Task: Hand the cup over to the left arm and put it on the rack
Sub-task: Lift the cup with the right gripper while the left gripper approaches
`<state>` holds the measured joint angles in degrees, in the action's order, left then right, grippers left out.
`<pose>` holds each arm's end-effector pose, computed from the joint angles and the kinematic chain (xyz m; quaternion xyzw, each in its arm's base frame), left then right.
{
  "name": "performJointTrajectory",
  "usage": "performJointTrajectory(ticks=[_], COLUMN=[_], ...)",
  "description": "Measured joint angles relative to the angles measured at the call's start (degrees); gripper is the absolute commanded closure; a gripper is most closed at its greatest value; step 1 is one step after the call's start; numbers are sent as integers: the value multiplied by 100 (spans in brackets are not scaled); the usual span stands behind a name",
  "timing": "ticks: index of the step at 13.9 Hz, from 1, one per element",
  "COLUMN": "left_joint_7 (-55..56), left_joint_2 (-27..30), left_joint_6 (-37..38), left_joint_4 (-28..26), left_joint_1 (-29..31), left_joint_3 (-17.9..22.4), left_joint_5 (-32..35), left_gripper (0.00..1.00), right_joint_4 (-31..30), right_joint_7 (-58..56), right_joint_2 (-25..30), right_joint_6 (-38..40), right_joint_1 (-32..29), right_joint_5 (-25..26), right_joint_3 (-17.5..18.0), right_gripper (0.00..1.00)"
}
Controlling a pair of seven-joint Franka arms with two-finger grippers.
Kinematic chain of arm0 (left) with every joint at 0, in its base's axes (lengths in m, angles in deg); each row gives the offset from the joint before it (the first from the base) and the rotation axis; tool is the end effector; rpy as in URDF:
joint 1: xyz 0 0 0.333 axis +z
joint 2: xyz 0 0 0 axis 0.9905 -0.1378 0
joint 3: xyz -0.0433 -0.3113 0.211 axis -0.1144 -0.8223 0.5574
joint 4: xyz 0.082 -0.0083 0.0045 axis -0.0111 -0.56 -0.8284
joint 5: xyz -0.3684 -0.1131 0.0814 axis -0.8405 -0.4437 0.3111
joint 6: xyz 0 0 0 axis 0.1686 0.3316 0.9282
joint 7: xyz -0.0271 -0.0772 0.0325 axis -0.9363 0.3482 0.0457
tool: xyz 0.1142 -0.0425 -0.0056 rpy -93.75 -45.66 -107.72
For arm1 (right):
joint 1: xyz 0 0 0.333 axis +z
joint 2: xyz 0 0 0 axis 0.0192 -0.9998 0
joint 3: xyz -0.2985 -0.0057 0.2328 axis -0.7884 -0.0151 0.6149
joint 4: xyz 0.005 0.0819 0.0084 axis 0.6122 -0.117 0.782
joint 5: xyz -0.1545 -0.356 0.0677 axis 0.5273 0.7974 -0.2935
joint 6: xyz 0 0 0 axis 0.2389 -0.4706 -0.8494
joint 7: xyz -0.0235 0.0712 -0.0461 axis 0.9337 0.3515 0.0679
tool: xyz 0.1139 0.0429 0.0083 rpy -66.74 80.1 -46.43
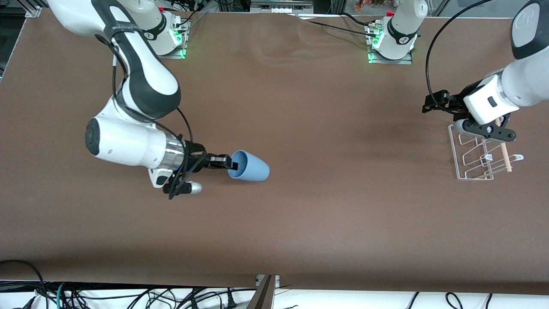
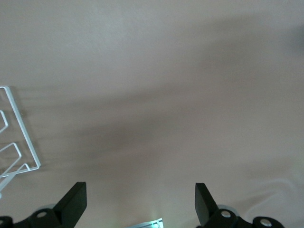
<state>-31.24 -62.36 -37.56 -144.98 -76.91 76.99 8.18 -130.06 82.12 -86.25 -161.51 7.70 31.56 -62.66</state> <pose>0.5719 -0.0551 0.5742 0.9854 -0.0924 -0.1126 0.0882 0.6962 0.3398 0.4602 -0.9397 0.0324 0.0438 0.3376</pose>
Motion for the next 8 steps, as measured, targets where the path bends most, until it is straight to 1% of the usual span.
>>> performJointTrajectory(ticks=[1,4,8], left_joint_7=[-243,-736,-914], left_joint_2=[-44,-213,-639], left_joint_6=[30,41,-131], left_joint_4=[2,37,138], left_joint_1=[8,42,115], left_joint_3=[9,31,40], left_joint_5=[-137,-792,-2338], left_gripper=[0,0,0], right_joint_4=[6,9,35], right_joint_7=[48,144,167], right_joint_2=[-1,-6,-6], right_joint_6=[-10,-73,-314], right_joint_1=[99,328,543], right_joint_5=[-79,-745,-1234], right_joint_3=[17,25,30], right_gripper=[100,100,100])
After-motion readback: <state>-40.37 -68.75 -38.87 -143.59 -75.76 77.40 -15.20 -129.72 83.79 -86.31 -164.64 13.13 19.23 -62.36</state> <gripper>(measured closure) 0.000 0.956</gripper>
